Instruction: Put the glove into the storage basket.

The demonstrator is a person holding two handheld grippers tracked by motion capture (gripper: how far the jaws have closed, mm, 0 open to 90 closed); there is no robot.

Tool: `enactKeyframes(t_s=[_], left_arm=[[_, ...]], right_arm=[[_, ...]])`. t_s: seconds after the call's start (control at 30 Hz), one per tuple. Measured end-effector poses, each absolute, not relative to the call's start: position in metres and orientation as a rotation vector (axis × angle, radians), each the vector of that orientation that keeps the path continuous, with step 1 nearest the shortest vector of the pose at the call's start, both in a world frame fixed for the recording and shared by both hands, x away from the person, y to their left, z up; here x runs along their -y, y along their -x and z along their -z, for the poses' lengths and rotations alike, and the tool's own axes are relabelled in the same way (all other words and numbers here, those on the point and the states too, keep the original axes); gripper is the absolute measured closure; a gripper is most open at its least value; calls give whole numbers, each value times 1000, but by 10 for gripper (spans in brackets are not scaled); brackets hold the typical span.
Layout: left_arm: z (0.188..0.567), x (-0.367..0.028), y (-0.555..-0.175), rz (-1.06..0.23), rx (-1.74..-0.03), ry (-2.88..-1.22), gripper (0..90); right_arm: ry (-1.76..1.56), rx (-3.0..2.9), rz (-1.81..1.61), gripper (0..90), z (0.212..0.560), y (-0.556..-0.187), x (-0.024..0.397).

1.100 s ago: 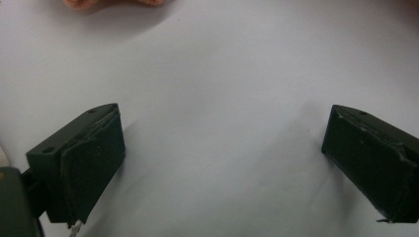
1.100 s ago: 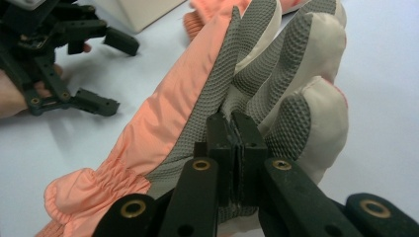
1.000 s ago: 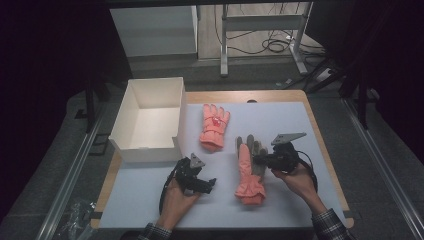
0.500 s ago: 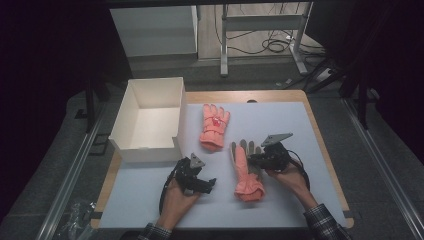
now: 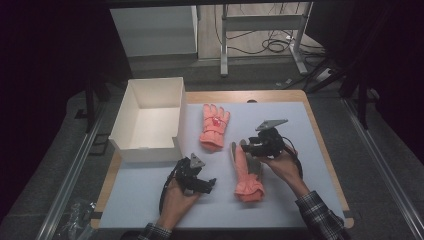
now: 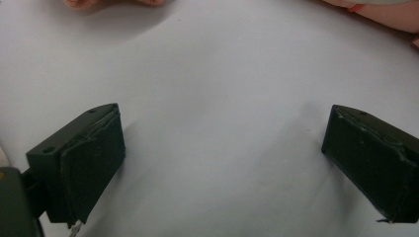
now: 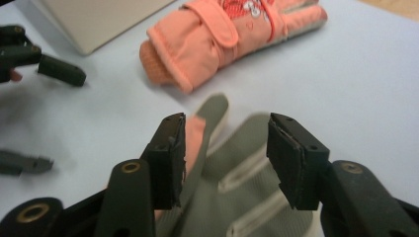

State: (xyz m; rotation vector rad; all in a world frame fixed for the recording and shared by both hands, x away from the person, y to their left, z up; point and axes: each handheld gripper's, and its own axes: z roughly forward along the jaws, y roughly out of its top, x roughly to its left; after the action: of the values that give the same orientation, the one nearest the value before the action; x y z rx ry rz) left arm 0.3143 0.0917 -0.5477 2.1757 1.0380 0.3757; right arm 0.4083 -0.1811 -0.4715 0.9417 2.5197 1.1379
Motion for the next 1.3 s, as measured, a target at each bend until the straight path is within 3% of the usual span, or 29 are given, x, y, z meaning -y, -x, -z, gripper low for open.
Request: enactKeyframes(t_s=[0.53, 1.13, 1.3], left_arm=[[548, -92, -314, -373, -1041, -2174, 28], [548, -91, -314, -370, -1044, -2171, 28], [548, -91, -314, -371, -1042, -2172, 28]], right_arm=[[-908, -2505, -1101, 470, 461, -459, 126], [-939, -2500, -1008, 452, 486, -518, 74], [-958, -2537, -933, 408, 498, -533, 63]])
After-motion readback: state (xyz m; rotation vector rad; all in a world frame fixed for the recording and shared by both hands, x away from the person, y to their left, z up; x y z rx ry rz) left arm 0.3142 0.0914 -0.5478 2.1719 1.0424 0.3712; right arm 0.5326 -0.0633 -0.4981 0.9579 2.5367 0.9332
